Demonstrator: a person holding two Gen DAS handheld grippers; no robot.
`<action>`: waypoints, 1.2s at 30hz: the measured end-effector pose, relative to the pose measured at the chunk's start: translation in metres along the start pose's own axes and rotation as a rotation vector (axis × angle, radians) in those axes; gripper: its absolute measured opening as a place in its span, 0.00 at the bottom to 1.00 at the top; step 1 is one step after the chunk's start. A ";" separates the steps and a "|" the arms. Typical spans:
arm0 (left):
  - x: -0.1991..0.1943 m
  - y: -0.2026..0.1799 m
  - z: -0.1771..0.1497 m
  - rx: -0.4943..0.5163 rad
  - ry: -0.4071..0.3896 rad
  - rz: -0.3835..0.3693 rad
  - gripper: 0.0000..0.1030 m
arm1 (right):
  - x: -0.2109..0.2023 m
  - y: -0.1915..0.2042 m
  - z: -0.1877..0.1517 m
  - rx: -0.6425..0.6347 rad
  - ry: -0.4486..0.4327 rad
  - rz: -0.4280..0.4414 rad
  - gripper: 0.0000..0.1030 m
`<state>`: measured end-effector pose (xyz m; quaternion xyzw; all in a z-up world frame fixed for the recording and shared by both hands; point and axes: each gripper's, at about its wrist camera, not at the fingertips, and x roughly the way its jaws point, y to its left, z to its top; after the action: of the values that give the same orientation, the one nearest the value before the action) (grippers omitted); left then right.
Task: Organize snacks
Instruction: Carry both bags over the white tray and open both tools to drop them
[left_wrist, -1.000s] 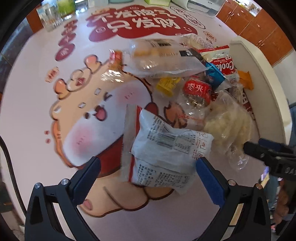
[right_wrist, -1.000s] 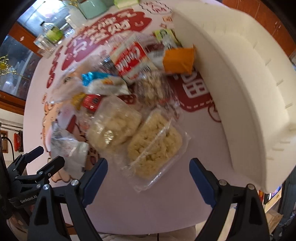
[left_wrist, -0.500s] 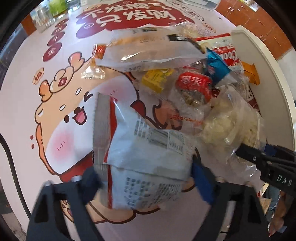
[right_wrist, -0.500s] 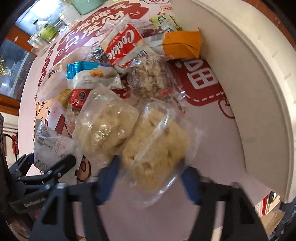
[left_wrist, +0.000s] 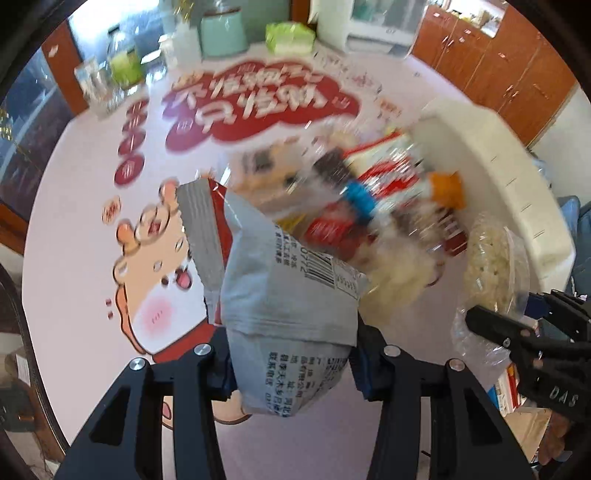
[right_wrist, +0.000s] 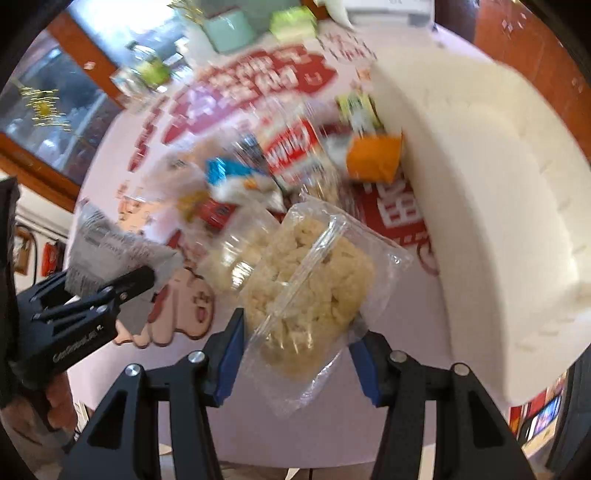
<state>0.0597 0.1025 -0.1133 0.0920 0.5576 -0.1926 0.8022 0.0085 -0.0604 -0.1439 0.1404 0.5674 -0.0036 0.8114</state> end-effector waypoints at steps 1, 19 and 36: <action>-0.008 -0.005 0.002 0.007 -0.014 -0.003 0.44 | -0.007 0.001 0.001 -0.011 -0.018 0.010 0.52; -0.038 -0.160 0.091 0.178 -0.200 -0.090 0.45 | -0.107 -0.094 0.018 0.034 -0.225 -0.053 0.52; 0.026 -0.250 0.129 0.180 -0.139 -0.050 0.58 | -0.102 -0.188 0.034 0.050 -0.182 -0.186 0.54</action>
<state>0.0752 -0.1765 -0.0743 0.1363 0.4833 -0.2676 0.8223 -0.0273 -0.2649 -0.0812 0.1063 0.5018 -0.1056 0.8519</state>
